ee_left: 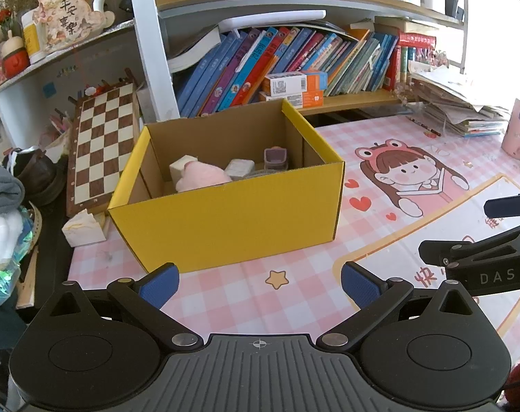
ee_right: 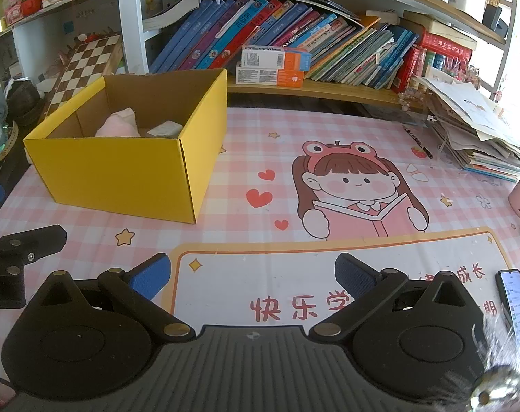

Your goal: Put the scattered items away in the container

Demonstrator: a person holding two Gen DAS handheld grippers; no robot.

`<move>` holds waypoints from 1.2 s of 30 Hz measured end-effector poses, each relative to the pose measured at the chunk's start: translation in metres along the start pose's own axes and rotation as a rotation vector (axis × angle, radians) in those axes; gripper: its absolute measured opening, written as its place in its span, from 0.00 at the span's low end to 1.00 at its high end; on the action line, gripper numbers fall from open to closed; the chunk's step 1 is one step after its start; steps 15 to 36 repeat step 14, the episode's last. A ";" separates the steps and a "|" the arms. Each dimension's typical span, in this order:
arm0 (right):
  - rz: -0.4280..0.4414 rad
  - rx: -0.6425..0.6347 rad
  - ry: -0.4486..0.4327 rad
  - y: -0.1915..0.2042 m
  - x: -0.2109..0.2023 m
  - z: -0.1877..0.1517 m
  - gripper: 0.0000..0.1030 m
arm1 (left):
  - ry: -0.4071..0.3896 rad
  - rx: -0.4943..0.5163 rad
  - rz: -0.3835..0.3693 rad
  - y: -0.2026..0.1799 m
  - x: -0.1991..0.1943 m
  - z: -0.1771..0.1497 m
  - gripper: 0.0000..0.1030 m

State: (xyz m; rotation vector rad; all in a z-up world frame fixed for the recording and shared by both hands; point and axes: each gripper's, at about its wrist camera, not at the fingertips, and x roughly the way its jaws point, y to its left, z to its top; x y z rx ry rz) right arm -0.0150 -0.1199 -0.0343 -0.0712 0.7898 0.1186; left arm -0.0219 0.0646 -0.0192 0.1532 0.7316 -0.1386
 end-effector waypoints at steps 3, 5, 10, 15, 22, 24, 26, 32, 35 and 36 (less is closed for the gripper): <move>0.000 0.000 0.000 0.000 0.000 0.000 1.00 | 0.005 0.000 -0.002 0.000 0.001 0.000 0.99; -0.001 0.001 0.000 0.001 0.000 0.000 1.00 | 0.007 -0.001 -0.006 0.001 0.002 0.000 0.99; 0.003 -0.003 0.001 -0.002 0.001 0.000 1.00 | 0.013 -0.004 -0.015 0.002 0.003 -0.001 0.99; 0.004 -0.005 0.005 -0.001 0.003 0.001 1.00 | 0.014 -0.013 -0.016 0.003 0.004 -0.001 0.99; 0.004 -0.005 0.005 -0.001 0.003 0.001 1.00 | 0.014 -0.013 -0.016 0.003 0.004 -0.001 0.99; 0.004 -0.005 0.005 -0.001 0.003 0.001 1.00 | 0.014 -0.013 -0.016 0.003 0.004 -0.001 0.99; 0.004 -0.005 0.005 -0.001 0.003 0.001 1.00 | 0.014 -0.013 -0.016 0.003 0.004 -0.001 0.99; 0.004 -0.005 0.005 -0.001 0.003 0.001 1.00 | 0.014 -0.013 -0.016 0.003 0.004 -0.001 0.99; 0.004 -0.005 0.005 -0.001 0.003 0.001 1.00 | 0.014 -0.013 -0.016 0.003 0.004 -0.001 0.99; 0.004 -0.005 0.005 -0.001 0.003 0.001 1.00 | 0.014 -0.013 -0.016 0.003 0.004 -0.001 0.99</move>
